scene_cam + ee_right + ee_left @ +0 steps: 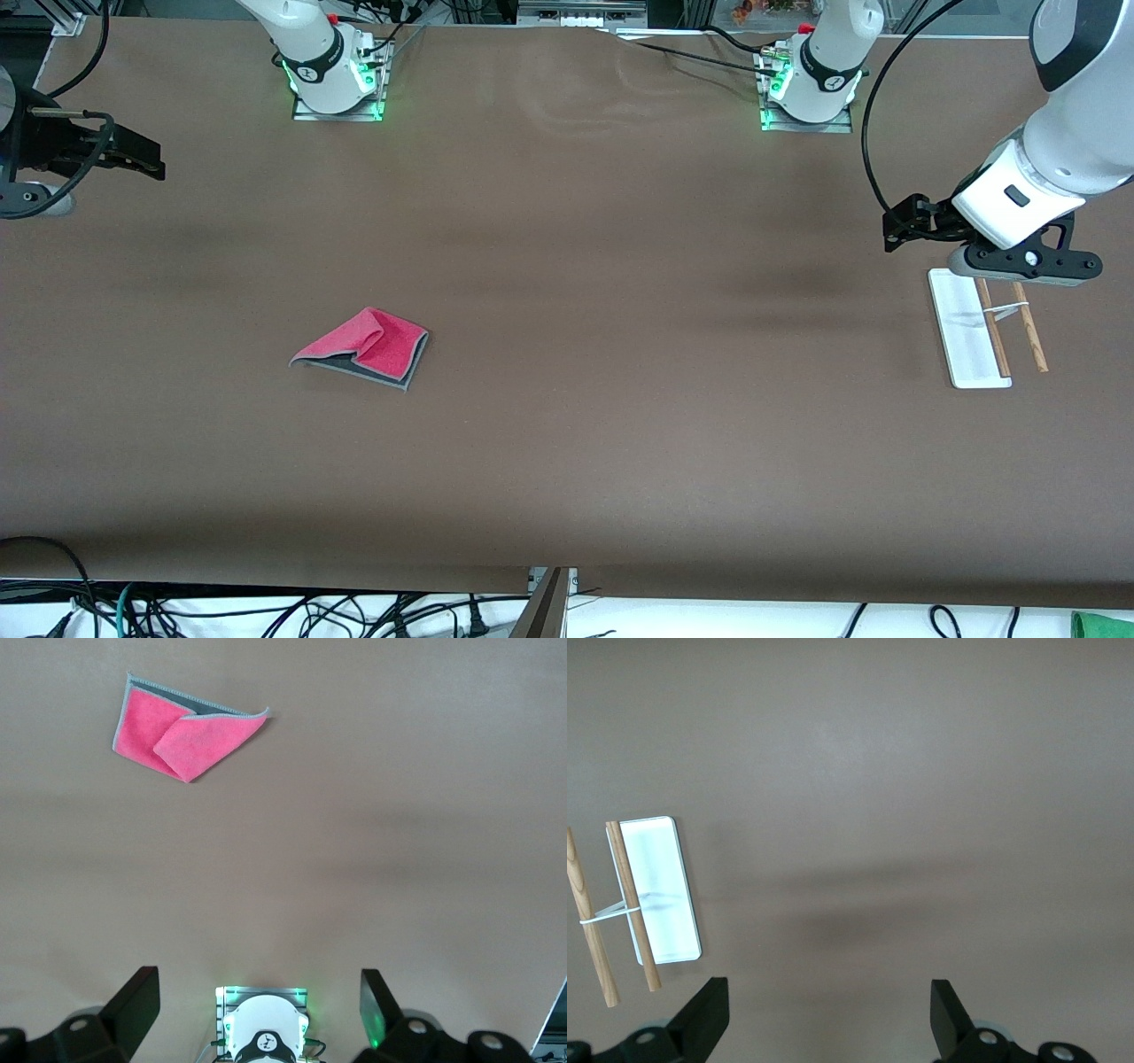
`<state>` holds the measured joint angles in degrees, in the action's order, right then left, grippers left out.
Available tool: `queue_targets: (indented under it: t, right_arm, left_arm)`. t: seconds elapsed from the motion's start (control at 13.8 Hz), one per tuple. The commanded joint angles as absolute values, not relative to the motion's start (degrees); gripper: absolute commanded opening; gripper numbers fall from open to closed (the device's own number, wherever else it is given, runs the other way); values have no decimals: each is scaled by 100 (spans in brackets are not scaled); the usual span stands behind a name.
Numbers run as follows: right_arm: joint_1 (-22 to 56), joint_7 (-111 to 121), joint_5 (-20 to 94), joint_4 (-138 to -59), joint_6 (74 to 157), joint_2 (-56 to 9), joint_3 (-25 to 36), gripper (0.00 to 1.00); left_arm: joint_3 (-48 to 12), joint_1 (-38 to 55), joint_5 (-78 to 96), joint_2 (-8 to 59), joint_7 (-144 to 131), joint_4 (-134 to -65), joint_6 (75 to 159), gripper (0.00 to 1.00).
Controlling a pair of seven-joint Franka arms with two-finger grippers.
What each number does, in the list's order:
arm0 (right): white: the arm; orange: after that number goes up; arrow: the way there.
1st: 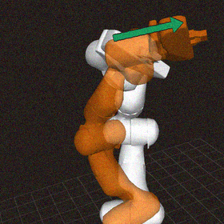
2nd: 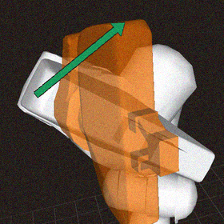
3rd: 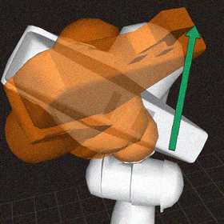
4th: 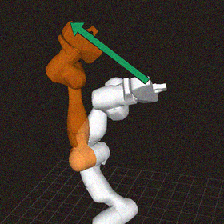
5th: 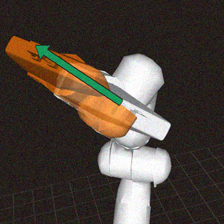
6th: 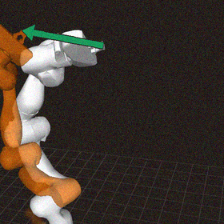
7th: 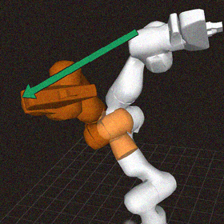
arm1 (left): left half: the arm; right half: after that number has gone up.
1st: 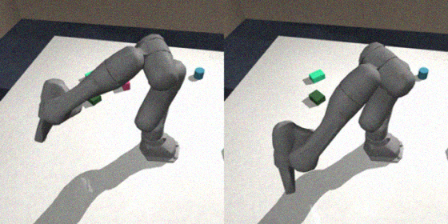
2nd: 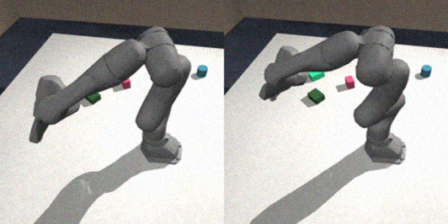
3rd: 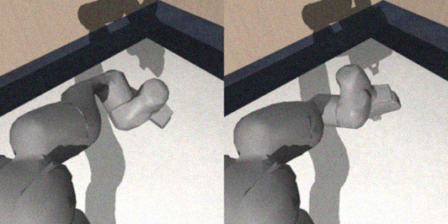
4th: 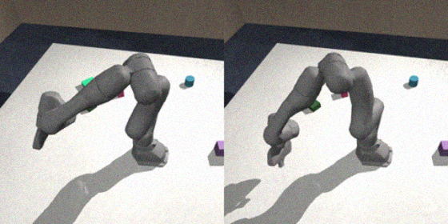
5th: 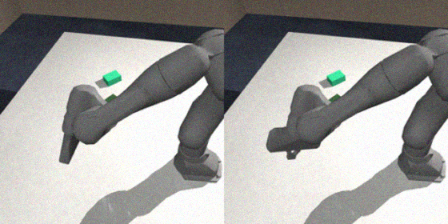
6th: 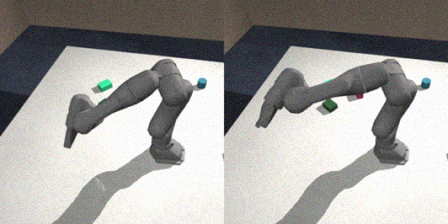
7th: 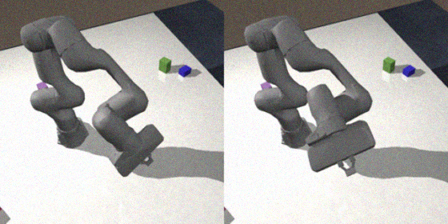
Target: Pass towel and hang on rack
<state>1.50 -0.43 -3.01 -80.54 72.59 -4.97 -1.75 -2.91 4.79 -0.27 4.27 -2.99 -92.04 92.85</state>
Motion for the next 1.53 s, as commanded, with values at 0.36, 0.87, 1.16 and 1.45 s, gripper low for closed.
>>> queue_targets:
  t: [0.36,0.87,1.16,1.45]
  right_arm:
    - [62,-62,-193,-8104,7277,-439,-211,100]
    - [53,-35,-193,-8104,7269,-448,-211,100]
    - [61,-53,-193,-8156,7260,-448,-220,100]
    - [62,-35,-193,-8489,7330,-580,-228,100]
  left_arm:
    - [-281,475,70,466,-237,-9079,9167,100]
    - [-281,475,70,466,-237,-9079,9167,100]
    - [-281,475,70,466,-246,-9079,9167,100]
    - [-281,475,70,466,-237,-9079,9158,100]
